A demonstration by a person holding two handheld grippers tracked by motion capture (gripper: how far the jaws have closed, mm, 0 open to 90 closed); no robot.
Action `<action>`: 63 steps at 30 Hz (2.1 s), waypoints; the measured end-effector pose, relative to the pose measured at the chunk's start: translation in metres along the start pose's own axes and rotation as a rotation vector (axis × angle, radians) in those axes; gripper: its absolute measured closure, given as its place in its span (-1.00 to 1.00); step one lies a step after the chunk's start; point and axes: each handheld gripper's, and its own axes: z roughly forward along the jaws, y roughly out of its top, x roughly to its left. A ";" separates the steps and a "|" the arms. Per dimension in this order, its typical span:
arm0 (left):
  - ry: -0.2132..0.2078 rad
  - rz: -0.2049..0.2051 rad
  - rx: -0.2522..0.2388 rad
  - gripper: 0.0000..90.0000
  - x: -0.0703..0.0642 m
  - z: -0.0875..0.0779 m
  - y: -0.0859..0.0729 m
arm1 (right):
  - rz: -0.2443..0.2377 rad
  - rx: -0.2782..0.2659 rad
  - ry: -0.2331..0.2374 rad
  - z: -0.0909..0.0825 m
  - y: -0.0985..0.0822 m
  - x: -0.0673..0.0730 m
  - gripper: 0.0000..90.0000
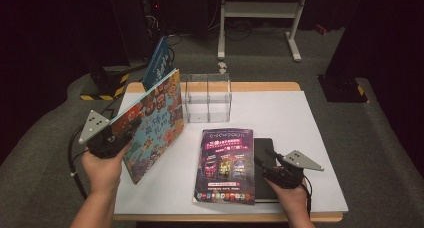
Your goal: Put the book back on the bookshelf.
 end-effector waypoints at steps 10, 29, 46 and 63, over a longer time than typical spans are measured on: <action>0.044 0.029 -0.043 0.81 -0.015 0.033 0.000 | 0.003 -0.003 0.006 -0.002 0.000 0.000 0.01; 0.125 0.039 -0.111 0.81 -0.027 0.090 0.001 | 0.003 -0.004 0.018 -0.003 0.000 0.001 0.01; 0.194 0.057 -0.131 0.81 -0.026 0.123 -0.020 | 0.007 -0.006 0.028 -0.003 -0.001 0.001 0.01; 0.211 0.056 -0.163 0.81 -0.022 0.135 -0.035 | 0.009 -0.005 0.037 -0.003 -0.003 0.002 0.01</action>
